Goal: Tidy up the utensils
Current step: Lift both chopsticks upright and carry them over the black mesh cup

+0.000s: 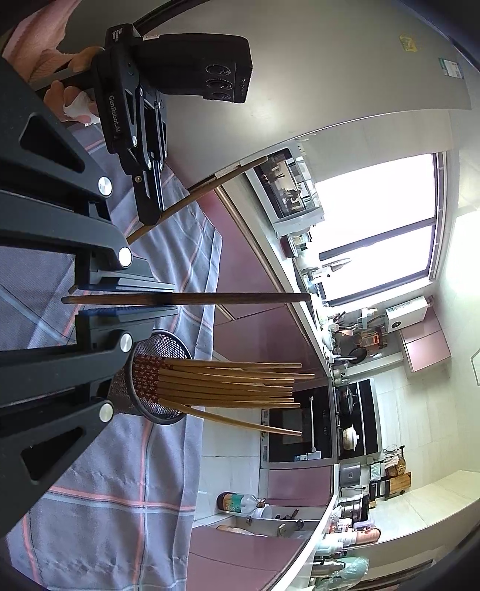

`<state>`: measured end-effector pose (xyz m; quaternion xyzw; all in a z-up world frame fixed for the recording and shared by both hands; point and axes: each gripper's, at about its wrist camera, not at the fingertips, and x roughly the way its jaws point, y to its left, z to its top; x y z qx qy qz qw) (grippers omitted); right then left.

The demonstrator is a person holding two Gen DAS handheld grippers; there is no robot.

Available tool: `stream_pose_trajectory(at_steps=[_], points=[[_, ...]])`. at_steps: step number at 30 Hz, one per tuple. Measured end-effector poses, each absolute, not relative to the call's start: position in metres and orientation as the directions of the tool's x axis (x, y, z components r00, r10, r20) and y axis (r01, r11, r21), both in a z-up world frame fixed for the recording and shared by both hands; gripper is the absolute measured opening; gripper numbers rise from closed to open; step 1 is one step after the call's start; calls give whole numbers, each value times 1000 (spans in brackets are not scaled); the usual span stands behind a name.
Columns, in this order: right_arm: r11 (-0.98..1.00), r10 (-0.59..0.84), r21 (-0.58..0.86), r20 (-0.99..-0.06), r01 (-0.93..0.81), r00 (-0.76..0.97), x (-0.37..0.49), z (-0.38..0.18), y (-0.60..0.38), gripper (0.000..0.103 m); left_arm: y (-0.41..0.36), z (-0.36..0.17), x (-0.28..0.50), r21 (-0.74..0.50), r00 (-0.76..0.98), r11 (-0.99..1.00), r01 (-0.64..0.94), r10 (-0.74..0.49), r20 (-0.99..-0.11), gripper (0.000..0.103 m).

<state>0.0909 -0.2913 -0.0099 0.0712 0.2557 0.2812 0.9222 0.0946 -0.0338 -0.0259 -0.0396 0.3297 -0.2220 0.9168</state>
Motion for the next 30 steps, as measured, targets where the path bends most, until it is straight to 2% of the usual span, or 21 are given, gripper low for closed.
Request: stream_pose_trajectory(at_steps=[30], points=[[857, 515, 218, -374, -467, 771, 86, 22, -310, 5, -48, -1, 107, -188, 698, 886, 423, -451, -557, 7]])
